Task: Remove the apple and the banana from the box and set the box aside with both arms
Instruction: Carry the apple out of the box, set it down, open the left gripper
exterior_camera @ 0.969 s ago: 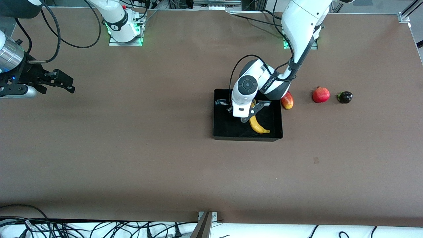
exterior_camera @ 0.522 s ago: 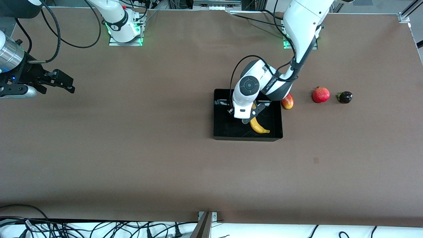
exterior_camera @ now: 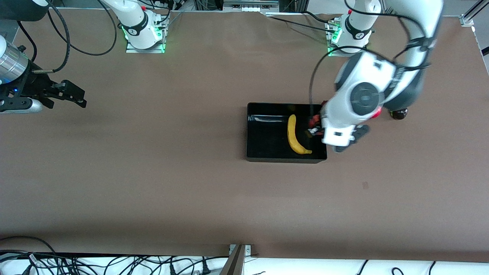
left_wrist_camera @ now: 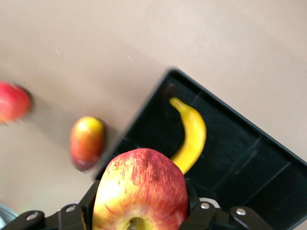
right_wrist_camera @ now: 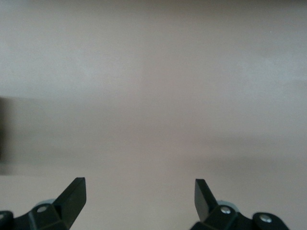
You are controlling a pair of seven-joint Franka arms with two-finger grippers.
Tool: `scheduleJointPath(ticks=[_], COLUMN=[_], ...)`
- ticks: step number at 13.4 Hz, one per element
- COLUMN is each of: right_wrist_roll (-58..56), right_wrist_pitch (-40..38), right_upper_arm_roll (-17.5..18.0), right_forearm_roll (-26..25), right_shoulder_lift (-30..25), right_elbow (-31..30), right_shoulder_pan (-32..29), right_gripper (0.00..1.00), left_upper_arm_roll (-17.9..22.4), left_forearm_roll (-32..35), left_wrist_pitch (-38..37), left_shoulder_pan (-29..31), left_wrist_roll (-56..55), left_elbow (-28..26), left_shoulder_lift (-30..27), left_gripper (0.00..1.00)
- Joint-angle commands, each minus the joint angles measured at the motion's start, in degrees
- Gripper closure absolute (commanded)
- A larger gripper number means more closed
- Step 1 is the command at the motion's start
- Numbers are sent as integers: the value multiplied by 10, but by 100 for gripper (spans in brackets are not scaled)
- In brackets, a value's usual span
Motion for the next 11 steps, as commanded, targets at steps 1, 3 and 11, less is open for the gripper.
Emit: scheduleJointPath(ticks=[1, 3, 11], right_wrist_roll=[0, 0, 0], right_wrist_pitch=[-5, -5, -7], right_upper_arm_roll=[2, 2, 2], right_forearm_roll=[-8, -8, -8], right_shoulder_lift=[2, 3, 3], right_elbow=[9, 9, 9], right_shoulder_pan=[-1, -1, -1], right_gripper=[0, 0, 0], left_upper_arm_roll=[-10, -3, 55], left_forearm_roll=[22, 59, 71], left_wrist_pitch=[-18, 14, 290], left_shoulder_pan=[81, 123, 146], left_wrist_roll=[181, 292, 391], left_elbow=[-10, -10, -13], left_shoulder_lift=[-1, 21, 162], left_gripper=[100, 100, 100])
